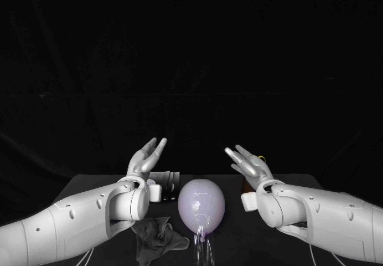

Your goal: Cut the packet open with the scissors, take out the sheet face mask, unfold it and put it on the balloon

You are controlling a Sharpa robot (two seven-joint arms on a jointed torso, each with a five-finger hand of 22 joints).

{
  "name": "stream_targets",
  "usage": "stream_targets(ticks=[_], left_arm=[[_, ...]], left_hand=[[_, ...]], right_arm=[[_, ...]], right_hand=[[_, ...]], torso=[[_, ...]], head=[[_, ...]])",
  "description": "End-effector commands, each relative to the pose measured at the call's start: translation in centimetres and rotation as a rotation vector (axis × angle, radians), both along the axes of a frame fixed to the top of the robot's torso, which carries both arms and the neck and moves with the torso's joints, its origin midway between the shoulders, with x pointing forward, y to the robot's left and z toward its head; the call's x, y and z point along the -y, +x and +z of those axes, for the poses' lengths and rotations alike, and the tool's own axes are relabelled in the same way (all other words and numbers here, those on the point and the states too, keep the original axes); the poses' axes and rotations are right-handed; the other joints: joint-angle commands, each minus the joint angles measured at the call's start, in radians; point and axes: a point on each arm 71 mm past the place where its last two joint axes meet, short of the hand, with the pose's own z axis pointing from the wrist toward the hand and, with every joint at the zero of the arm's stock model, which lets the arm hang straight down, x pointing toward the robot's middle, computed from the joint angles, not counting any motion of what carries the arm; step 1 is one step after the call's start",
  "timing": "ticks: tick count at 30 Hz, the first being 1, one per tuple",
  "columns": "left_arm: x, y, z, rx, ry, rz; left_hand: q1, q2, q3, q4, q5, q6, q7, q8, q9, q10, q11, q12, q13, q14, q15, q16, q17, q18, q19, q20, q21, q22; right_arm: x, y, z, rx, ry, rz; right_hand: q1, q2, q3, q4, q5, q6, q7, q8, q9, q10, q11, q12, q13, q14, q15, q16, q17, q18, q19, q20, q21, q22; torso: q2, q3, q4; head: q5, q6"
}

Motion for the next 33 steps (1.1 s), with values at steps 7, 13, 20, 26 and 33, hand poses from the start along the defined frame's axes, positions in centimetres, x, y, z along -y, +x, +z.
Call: stream_targets(ticks=[7,13,20,26,33], left_arm=[[0.2,0.3,0.6,0.051,-0.083,-0.081],[-0.3,0.3,0.6,0.056,-0.076,-0.081],[-1.1,0.1,0.7,0.069,-0.047,-0.094],[-1.7,-0.6,1.1,0.082,-0.018,-0.132],[-2.4,-1.8,1.7,0.081,0.008,-0.190]], left_hand=[[0.035,-0.001,0.002,0.010,0.007,0.014,0.070,0.007,0.004,0.005,0.015,0.005,0.002,0.003,0.014,0.006,0.002,0.015,0.004,0.012,0.007,0.002],[0.073,-0.010,0.009,0.005,0.007,0.056,0.093,0.021,0.017,0.046,0.041,0.014,0.009,0.026,0.026,0.013,0.008,0.014,0.010,0.012,0.011,0.004],[0.231,-0.044,0.037,-0.029,0.008,0.312,0.135,0.117,0.090,0.312,0.106,0.080,0.040,0.348,0.051,0.138,0.088,0.018,0.199,0.012,0.088,0.046],[0.336,-0.059,0.065,-0.073,0.010,0.632,0.117,0.250,0.172,0.753,0.060,0.194,0.076,0.730,-0.022,0.312,0.176,0.113,0.595,-0.004,0.283,0.135],[0.401,-0.083,0.118,-0.086,0.008,0.725,0.083,0.274,0.177,0.923,0.013,0.185,0.057,0.905,-0.082,0.382,0.232,0.138,0.748,-0.054,0.398,0.185]], right_arm=[[-0.4,0.7,0.5,0.029,0.025,0.166],[0.3,0.8,1.0,0.121,-0.052,0.142],[1.6,1.0,1.6,0.209,-0.149,0.106],[2.6,0.9,2.7,0.283,-0.245,0.105],[3.7,0.5,4.2,0.327,-0.359,0.173]], right_hand=[[0.070,0.007,-0.003,-0.041,0.008,0.043,0.159,0.016,0.009,0.044,0.021,0.012,0.007,0.040,0.020,0.013,0.009,0.023,0.005,0.012,0.013,0.004],[0.155,-0.006,0.018,-0.135,-0.050,0.180,0.163,0.063,0.041,0.203,0.033,0.038,0.022,0.190,0.033,0.053,0.035,0.024,0.102,0.013,0.079,0.033],[0.231,-0.015,0.049,-0.256,-0.074,0.437,0.164,0.156,0.096,0.568,0.029,0.099,0.044,0.527,0.022,0.151,0.088,0.073,0.331,0.010,0.218,0.092],[0.249,-0.009,0.070,-0.346,-0.088,0.581,0.150,0.190,0.116,0.759,0.005,0.094,0.049,0.724,-0.011,0.190,0.106,0.113,0.505,0.007,0.311,0.123],[0.297,-0.038,0.089,-0.348,-0.092,0.782,0.125,0.218,0.124,0.910,-0.034,0.089,0.047,0.939,-0.077,0.243,0.128,0.132,0.689,-0.043,0.446,0.182]], torso=[[0.000,-0.0005,0.0000],[0.001,-0.0005,-0.0001],[0.001,-0.0012,0.0013],[0.003,-0.0012,-0.0028],[0.005,0.0001,-0.0069]], head=[[-0.012,-0.035],[-0.014,-0.041],[-0.017,-0.052],[-0.014,-0.063],[-0.025,-0.087]])
